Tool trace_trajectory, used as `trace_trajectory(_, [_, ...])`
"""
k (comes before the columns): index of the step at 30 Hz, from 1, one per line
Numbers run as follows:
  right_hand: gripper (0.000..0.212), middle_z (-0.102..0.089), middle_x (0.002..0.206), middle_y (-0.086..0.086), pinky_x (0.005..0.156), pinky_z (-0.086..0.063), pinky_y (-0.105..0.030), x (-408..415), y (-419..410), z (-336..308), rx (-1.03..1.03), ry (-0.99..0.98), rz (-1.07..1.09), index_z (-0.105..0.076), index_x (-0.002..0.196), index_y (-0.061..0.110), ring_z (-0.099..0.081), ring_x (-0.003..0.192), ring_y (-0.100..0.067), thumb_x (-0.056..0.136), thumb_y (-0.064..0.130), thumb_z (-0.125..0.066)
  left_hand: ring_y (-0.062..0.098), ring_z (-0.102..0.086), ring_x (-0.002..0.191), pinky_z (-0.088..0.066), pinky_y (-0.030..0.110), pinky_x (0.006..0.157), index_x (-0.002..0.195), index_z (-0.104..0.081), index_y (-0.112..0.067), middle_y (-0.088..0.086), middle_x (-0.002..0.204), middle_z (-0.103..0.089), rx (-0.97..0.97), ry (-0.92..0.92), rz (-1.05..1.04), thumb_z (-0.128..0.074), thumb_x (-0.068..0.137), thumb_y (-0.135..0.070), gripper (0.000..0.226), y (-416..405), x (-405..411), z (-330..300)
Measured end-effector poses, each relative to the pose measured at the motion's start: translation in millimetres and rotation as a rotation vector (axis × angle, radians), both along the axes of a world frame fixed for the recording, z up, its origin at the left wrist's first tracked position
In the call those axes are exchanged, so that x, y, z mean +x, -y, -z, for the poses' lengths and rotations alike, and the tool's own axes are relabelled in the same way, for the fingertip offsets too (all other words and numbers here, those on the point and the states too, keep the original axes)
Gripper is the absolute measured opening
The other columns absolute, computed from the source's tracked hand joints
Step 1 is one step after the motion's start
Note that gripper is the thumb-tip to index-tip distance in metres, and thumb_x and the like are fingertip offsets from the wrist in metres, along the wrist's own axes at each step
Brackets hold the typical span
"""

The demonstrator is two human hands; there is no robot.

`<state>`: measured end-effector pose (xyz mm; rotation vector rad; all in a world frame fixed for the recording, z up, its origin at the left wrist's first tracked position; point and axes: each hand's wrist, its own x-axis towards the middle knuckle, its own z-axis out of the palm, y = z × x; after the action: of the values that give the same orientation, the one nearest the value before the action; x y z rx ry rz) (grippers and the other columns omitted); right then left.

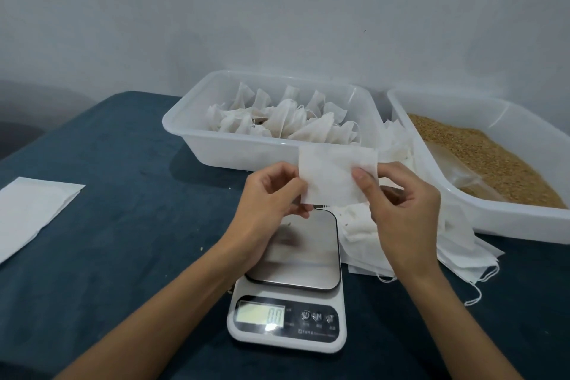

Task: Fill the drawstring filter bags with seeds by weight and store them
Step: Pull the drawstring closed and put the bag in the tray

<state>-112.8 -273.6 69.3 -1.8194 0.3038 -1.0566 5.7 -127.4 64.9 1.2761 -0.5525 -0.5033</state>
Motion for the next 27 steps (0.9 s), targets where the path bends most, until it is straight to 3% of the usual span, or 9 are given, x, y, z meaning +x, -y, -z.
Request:
trace_trajectory(6, [0.012,-0.063,0.08,0.003,0.049,-0.034,-0.02,1.0,-0.2,0.2,-0.151,-0.085,0.029,-0.071,0.081,0.024,-0.037,0.046,-0.012,0.089,0.031,-0.077,0.02,-0.065,0.062,-0.058,0.032,0.065,0.085,-0.07,-0.004,0.009,0.073,-0.068,0.015,0.212,-0.1,-0.075,0.094,-0.012,0.013,-0.9,-0.6,6.3])
trace_trajectory(9, [0.007,-0.064,0.08,0.004,0.046,-0.033,-0.023,-0.2,3.6,-1.0,-0.035,-0.04,-0.006,-0.072,0.086,0.03,-0.034,0.045,-0.012,0.089,0.027,-0.077,0.017,-0.065,0.062,-0.06,0.037,0.065,0.08,-0.067,-0.009,0.0,0.069,-0.065,0.067,0.347,-0.175,-0.074,0.096,-0.013,0.018,0.5,0.6,10.0])
trace_trajectory(12, [0.005,-0.069,0.074,0.0,0.042,-0.032,-0.024,-0.3,5.8,-3.4,0.083,-0.031,-0.073,-0.073,0.087,0.027,-0.037,0.044,-0.011,0.091,0.027,-0.074,0.02,-0.067,0.064,-0.06,0.039,0.067,0.082,-0.063,-0.01,-0.003,0.069,-0.064,0.078,0.326,-0.183,-0.07,0.099,-0.014,0.019,1.7,2.7,12.7])
trace_trajectory(16, [0.013,-0.066,0.072,0.004,0.046,-0.037,-0.026,1.2,2.8,-1.3,-0.045,-0.086,0.025,-0.071,0.081,0.026,-0.046,0.049,-0.014,0.093,0.031,-0.073,0.021,-0.068,0.07,-0.062,0.048,0.07,0.093,-0.068,-0.007,0.006,0.082,-0.072,0.042,0.277,-0.154,-0.07,0.099,-0.014,0.009,1.4,3.5,11.7])
trace_trajectory(18, [0.013,-0.063,0.073,0.005,0.048,-0.035,-0.023,0.0,1.7,-1.6,-0.082,-0.08,0.043,-0.071,0.08,0.026,-0.042,0.049,-0.013,0.091,0.029,-0.075,0.019,-0.069,0.075,-0.061,0.038,0.065,0.098,-0.072,-0.007,0.01,0.091,-0.076,0.02,0.252,-0.122,-0.072,0.097,-0.014,0.008,0.9,3.1,10.3])
trace_trajectory(20, [0.008,-0.062,0.071,0.008,0.046,-0.033,-0.022,-1.1,1.9,-3.2,-0.003,-0.068,-0.021,-0.074,0.083,0.027,-0.036,0.047,-0.011,0.09,0.029,-0.076,0.016,-0.066,0.072,-0.056,0.031,0.064,0.095,-0.074,-0.003,0.012,0.085,-0.074,0.017,0.23,-0.103,-0.071,0.098,-0.014,0.012,0.1,3.3,10.5])
trace_trajectory(22, [0.005,-0.059,0.061,0.012,0.042,-0.029,-0.022,-1.7,2.8,-5.3,0.122,-0.051,-0.091,-0.076,0.086,0.027,-0.031,0.042,-0.012,0.091,0.025,-0.075,0.015,-0.062,0.065,-0.054,0.035,0.067,0.088,-0.072,0.001,0.011,0.075,-0.069,0.03,0.231,-0.127,-0.071,0.098,-0.014,0.018,-0.2,5.7,12.1])
trace_trajectory(23, [0.006,-0.061,0.062,0.013,0.041,-0.029,-0.02,-2.0,3.0,-6.5,0.16,-0.037,-0.105,-0.077,0.088,0.026,-0.031,0.041,-0.011,0.091,0.022,-0.074,0.015,-0.061,0.063,-0.053,0.039,0.068,0.086,-0.071,0.003,0.013,0.073,-0.068,0.036,0.235,-0.142,-0.071,0.098,-0.015,0.021,-0.2,7.1,12.5])
trace_trajectory(27, [0.009,-0.077,0.098,0.004,0.038,-0.032,-0.02,-2.4,2.2,-10.2,0.164,-0.052,-0.165,-0.077,0.093,0.025,-0.036,0.037,-0.013,0.092,0.017,-0.073,0.016,-0.064,0.065,-0.056,0.042,0.069,0.087,-0.071,0.003,0.017,0.078,-0.071,0.044,0.236,-0.128,-0.069,0.099,-0.019,0.025,-0.6,5.8,10.0])
